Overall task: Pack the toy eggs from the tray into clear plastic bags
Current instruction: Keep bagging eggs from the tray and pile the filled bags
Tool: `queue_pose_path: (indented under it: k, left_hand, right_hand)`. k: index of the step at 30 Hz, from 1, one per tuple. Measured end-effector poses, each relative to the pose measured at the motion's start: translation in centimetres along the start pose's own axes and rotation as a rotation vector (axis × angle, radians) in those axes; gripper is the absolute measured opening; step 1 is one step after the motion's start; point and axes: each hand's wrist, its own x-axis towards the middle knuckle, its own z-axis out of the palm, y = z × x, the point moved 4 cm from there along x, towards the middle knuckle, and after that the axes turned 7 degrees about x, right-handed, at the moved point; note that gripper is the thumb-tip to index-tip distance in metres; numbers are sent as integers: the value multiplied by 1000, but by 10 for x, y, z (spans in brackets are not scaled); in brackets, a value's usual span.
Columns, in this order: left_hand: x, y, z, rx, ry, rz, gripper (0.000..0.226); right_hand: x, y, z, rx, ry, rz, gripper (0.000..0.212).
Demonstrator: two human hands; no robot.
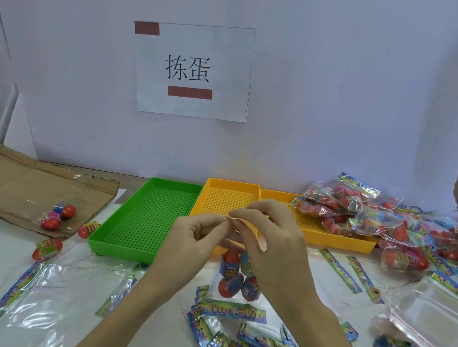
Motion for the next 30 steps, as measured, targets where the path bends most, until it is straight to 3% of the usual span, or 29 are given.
queue_pose_path:
  k: [8, 14, 19, 26, 30]
  left_hand:
    - [0, -2, -2, 245, -78, 86, 28]
    - [-2, -2, -4, 357, -51, 142, 27]
    - [-2, 1, -4, 414, -19, 191, 26]
    - [-2, 2, -4, 446, 31, 239, 21]
    - [0, -2, -1, 386, 46, 136, 24]
  right_hand:
    - [7, 3, -7, 101, -136, -9, 8]
    - [7, 10, -7, 222, -168, 128, 6]
    - [8, 9, -7, 226, -189, 101, 8]
    - [9, 1, -10, 113, -148, -33, 9]
    - [7, 2, -8, 67, -57, 86, 19]
